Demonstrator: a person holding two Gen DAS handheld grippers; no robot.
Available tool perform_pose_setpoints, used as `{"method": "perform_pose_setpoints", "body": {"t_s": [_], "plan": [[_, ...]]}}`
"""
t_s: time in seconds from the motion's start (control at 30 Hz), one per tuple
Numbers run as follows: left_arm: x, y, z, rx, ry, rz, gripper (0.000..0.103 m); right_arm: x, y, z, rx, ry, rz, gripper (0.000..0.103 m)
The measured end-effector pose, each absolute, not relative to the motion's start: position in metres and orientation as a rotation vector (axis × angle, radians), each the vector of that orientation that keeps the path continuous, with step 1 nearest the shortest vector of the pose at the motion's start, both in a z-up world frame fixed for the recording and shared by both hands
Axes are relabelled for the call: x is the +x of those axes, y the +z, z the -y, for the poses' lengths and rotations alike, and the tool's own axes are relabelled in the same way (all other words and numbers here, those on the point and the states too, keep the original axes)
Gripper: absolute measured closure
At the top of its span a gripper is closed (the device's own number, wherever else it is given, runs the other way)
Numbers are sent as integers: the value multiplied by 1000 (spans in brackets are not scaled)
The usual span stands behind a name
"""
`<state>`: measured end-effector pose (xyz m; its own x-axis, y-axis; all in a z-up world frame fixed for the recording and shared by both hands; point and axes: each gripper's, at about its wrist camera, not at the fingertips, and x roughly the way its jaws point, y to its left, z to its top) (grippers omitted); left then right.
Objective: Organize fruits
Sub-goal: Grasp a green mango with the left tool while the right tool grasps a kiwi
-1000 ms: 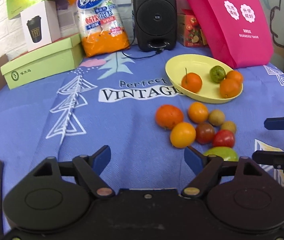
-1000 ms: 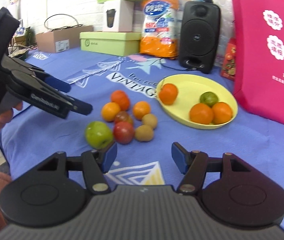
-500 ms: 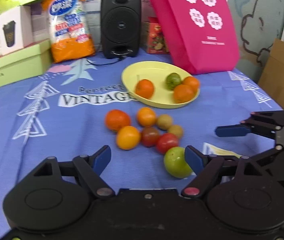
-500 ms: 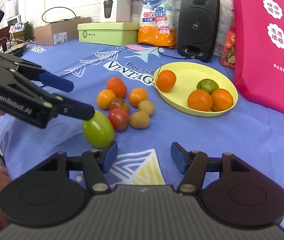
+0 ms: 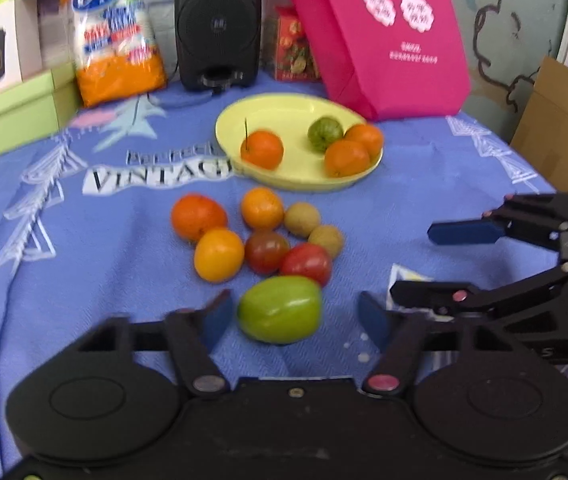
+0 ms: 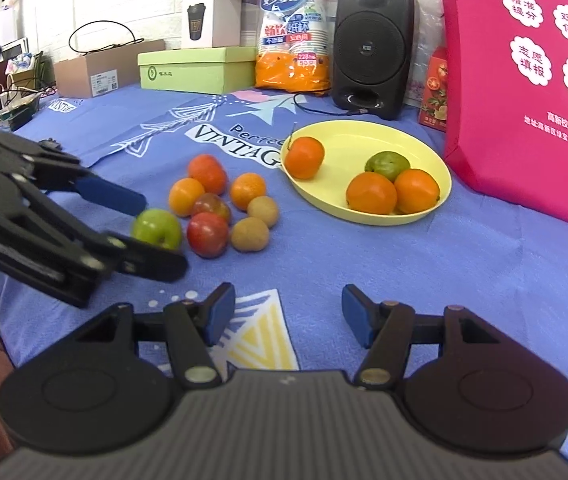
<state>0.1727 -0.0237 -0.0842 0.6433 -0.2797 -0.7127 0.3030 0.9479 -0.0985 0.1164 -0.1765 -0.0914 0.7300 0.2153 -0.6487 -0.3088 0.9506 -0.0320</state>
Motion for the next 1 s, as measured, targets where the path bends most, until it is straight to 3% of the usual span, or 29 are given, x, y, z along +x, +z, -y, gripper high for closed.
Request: {"method": "perform_pose_setpoints", "body": {"t_s": [0.27,0.33,0.67,0.8,1.0], "plan": [[176,-92,11,26,-313,-816,58,138,-99,161,-173,300,-706,46],[177,-92,8,30,-307,-815,58,146,-101,158,-166,299,-710,57],[176,-91,-4,15,-293,-821,58,171,-106,140,-178,340,-717,57],[175,-92,-3,14,-291,-815,58,172,-108,134,-175,366,-712,74],[171,-91,-5,-2,-289,-805,58,164,-105,134,-168,360,-703,76]]}}
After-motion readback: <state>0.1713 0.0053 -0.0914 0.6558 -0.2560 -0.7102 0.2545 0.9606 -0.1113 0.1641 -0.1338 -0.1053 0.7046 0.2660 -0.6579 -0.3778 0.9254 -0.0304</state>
